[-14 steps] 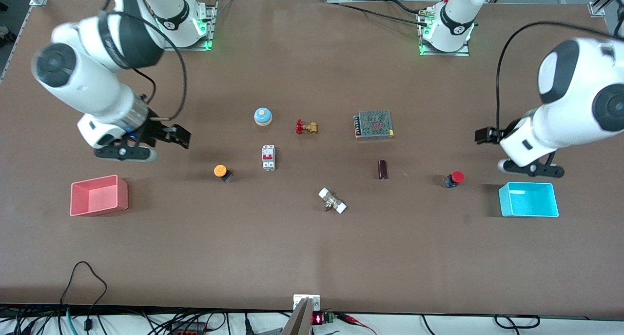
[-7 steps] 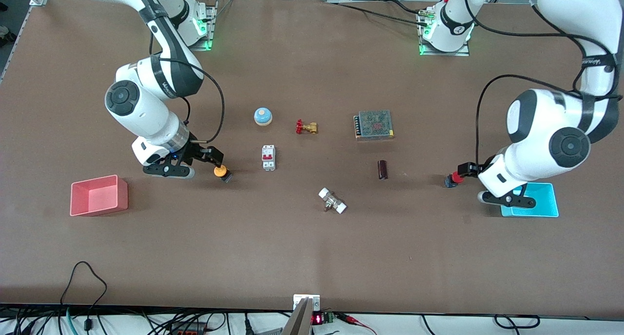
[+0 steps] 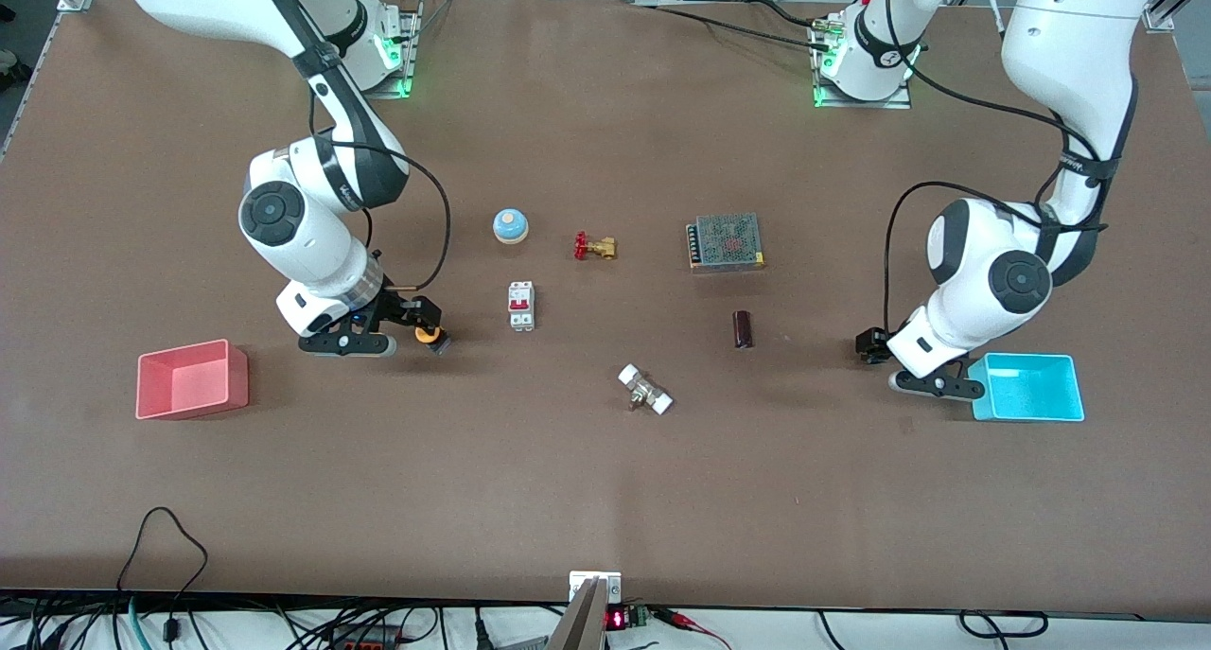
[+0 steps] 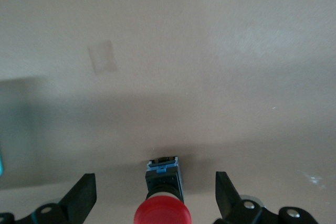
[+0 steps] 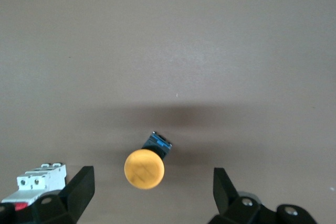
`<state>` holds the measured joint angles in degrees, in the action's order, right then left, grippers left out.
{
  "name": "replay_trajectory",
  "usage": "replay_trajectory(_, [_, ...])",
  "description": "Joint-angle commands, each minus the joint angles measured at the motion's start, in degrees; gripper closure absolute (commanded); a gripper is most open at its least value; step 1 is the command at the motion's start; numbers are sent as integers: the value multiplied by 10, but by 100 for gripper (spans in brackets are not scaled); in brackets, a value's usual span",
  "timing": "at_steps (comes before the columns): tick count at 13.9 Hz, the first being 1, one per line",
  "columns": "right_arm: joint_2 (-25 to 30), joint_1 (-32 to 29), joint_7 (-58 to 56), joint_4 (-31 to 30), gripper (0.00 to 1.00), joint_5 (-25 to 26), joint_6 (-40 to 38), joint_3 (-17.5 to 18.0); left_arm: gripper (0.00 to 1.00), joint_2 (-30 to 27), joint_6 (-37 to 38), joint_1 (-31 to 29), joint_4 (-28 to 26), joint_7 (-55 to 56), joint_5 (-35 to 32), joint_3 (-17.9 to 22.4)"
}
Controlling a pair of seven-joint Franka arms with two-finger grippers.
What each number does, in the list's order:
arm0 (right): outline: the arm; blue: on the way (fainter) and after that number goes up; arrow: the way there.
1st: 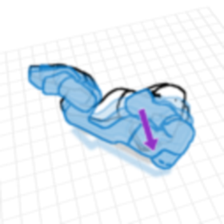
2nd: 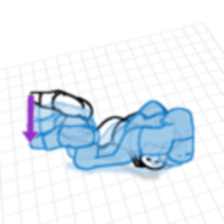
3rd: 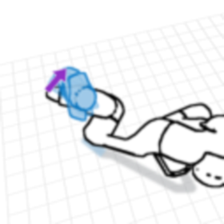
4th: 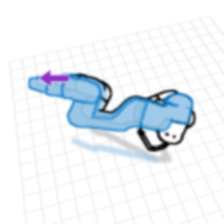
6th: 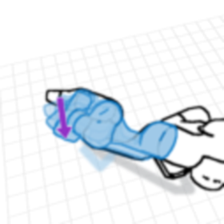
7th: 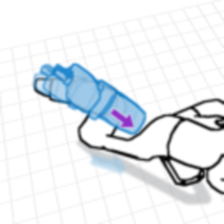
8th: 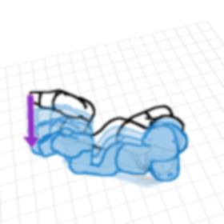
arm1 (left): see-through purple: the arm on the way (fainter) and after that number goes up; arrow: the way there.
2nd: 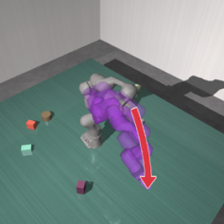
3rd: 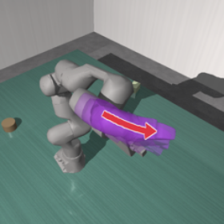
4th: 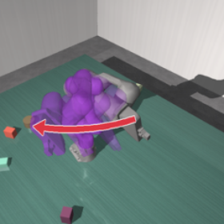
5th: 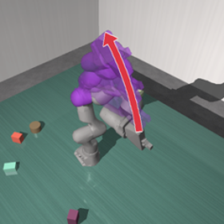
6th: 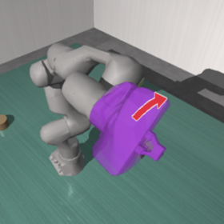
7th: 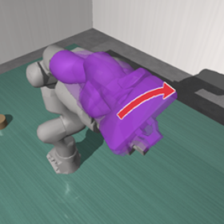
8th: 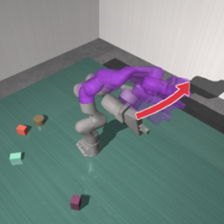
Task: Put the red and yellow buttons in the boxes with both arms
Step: 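Lower the right gripper onto the yellow button while the left gripper grasps the red, then lift the red button into the cyan box with the left gripper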
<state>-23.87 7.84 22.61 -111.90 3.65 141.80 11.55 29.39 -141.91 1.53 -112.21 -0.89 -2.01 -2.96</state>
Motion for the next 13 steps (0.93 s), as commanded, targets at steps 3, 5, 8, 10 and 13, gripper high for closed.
replay_trajectory(3, [-37, 16, -11, 5, 0, 12, 40, 3, 0, 20, -9, -3, -8, 2, -4, 1])
replay_trajectory(5, [-47, 17, -22, 5, 0, 45, 40, 3, 23, 18, -2, -3, -8, -7, -4, 1])
replay_trajectory(8, [-53, 16, -79, 5, 0, 65, 40, 3, 64, 17, -2, -5, -6, -6, -4, 1])
replay_trajectory(10, [-54, 16, -105, 5, 0, 65, 40, 3, 79, 15, -1, -6, -4, -7, -5, 0])
replay_trajectory(13, [-55, 17, -145, 5, 0, 65, 40, 3, 86, 11, 33, -6, 16, -8, -5, 1])
